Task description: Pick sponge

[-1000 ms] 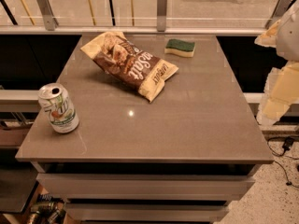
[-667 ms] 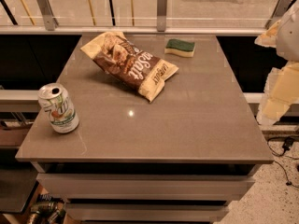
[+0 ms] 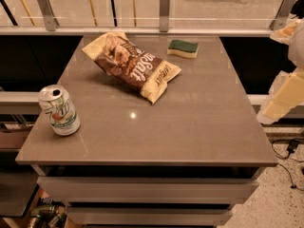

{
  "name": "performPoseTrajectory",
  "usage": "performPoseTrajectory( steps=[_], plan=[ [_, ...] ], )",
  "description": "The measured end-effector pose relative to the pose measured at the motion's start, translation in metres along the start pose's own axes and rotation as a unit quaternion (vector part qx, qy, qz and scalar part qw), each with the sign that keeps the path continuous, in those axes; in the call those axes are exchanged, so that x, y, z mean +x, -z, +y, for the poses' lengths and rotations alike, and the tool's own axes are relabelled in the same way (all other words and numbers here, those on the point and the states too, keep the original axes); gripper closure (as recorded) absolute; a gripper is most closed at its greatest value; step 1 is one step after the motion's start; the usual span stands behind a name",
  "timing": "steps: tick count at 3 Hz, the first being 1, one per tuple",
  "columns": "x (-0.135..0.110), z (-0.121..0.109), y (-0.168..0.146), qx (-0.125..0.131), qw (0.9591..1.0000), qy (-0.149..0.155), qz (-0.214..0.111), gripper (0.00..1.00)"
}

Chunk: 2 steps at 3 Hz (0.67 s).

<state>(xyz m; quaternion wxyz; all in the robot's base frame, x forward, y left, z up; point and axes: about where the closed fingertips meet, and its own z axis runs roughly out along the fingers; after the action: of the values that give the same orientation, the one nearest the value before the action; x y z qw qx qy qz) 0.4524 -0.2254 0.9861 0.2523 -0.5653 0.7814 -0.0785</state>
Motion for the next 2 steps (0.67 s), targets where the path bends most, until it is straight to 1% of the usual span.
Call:
performPoseTrajectory(
  steps=[1,2],
  plan=[
    [0.003,-0.018,-0.005,0.044,0.9985,-0.022,-0.025,0.00],
    [0.000,-0.046,-0.009,0.078,0.9956,-0.035,-0.039,0.00]
  ],
)
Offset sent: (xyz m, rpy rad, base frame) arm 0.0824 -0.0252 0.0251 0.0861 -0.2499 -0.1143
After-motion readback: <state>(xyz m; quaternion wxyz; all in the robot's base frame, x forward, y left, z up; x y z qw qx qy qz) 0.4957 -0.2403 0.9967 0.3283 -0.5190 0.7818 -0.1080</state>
